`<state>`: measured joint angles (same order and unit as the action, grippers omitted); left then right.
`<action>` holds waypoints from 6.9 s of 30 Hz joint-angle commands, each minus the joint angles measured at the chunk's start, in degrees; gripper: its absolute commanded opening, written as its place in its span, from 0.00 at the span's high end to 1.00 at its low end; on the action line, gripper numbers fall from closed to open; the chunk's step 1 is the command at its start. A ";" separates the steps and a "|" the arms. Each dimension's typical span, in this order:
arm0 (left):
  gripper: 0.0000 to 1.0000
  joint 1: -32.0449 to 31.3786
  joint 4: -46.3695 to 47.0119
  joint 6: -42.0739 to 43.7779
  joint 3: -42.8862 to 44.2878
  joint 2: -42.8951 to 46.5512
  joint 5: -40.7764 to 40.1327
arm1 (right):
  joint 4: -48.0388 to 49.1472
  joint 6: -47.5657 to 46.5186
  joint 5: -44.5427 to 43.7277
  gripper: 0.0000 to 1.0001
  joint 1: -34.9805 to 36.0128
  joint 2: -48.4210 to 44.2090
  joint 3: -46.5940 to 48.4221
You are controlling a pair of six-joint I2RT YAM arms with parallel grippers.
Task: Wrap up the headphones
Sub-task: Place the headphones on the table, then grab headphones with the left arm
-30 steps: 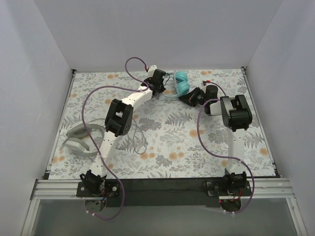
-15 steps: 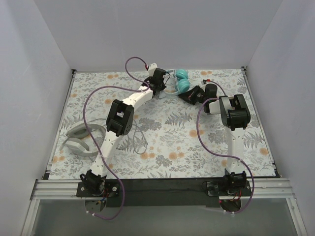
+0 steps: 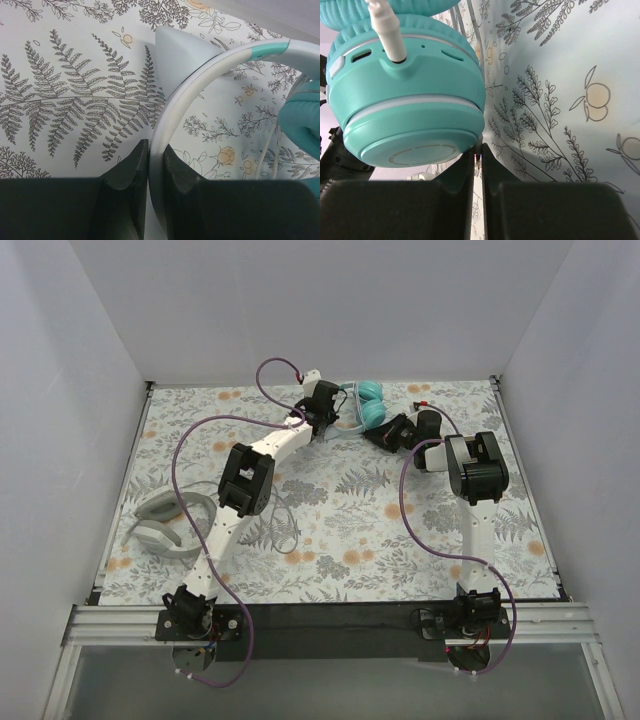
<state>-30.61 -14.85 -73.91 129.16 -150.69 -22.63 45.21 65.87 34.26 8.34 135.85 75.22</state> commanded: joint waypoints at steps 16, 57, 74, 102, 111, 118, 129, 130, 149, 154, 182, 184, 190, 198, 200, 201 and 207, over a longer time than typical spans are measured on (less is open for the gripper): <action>1.00 -0.50 2.37 -1.85 3.46 -2.24 -3.03 | 2.69 1.46 2.39 0.80 -1.31 -0.94 -0.42; 0.48 1.60 11.77 0.08 -9.63 9.01 -1.01 | 2.60 -4.16 3.00 0.63 -5.26 -13.68 -13.43; 0.47 3.10 14.50 0.87 -11.03 12.35 0.92 | 2.43 -6.28 5.55 0.63 -6.32 -16.06 -12.99; 0.48 7.23 16.61 -7.12 -34.14 31.33 12.34 | -16.88 -22.96 3.64 0.58 -6.67 -30.36 -12.20; 0.46 2.23 6.07 -7.57 -50.31 49.41 13.58 | -32.19 -37.73 -6.48 0.39 -6.58 -48.30 -20.19; 0.45 -6.12 -0.51 -4.49 -61.57 64.36 11.21 | -39.22 -41.86 -11.23 0.02 -6.49 -66.58 -28.46; 0.43 -7.45 -10.11 -0.97 -68.52 80.46 9.80 | -51.71 -45.39 -16.60 0.02 -6.40 -88.73 -37.42; 0.42 -7.45 -10.81 -1.32 -68.78 81.08 9.80 | -51.98 -45.39 -15.99 0.02 -6.40 -89.18 -37.95; 0.47 24.10 -34.81 -14.51 -75.19 81.80 5.84 | -49.62 -45.66 -12.56 0.02 -5.35 -93.49 -47.44; 0.52 24.63 -32.96 -14.33 -76.78 75.82 5.41 | -47.41 -45.39 -11.50 0.01 -5.35 -92.70 -48.85; 0.96 2.31 -31.03 -15.22 -56.56 55.95 11.38 | -43.19 -43.72 -10.00 0.02 -5.17 -92.52 -51.31; 0.98 2.13 -30.68 -12.67 -57.18 55.25 12.17 | -43.10 -43.54 -10.00 0.02 -5.17 -92.69 -51.75; 0.89 0.20 -28.74 -5.12 -61.13 54.98 12.01 | -42.58 -43.19 -9.74 0.02 -4.74 -92.61 -52.11; 0.51 -1.03 -30.59 4.64 -61.84 53.13 5.58 | -42.05 -42.93 -9.83 0.01 -4.39 -92.87 -53.24; 0.47 -1.38 -30.85 6.57 -62.36 53.57 4.97 | -41.87 -42.84 -9.91 0.01 -4.47 -93.14 -53.60; 0.45 -2.08 -30.76 7.37 -62.45 54.27 5.40 | -41.87 -42.84 -9.92 0.01 -4.47 -93.22 -53.95; 0.46 -6.30 -31.46 8.70 -62.02 54.36 6.81 | -41.70 -43.01 -10.00 0.01 -4.47 -93.22 -54.48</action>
<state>-34.72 -45.19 -67.31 66.81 -98.37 -15.20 1.15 22.61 23.79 3.55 43.44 20.73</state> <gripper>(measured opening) 0.542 0.984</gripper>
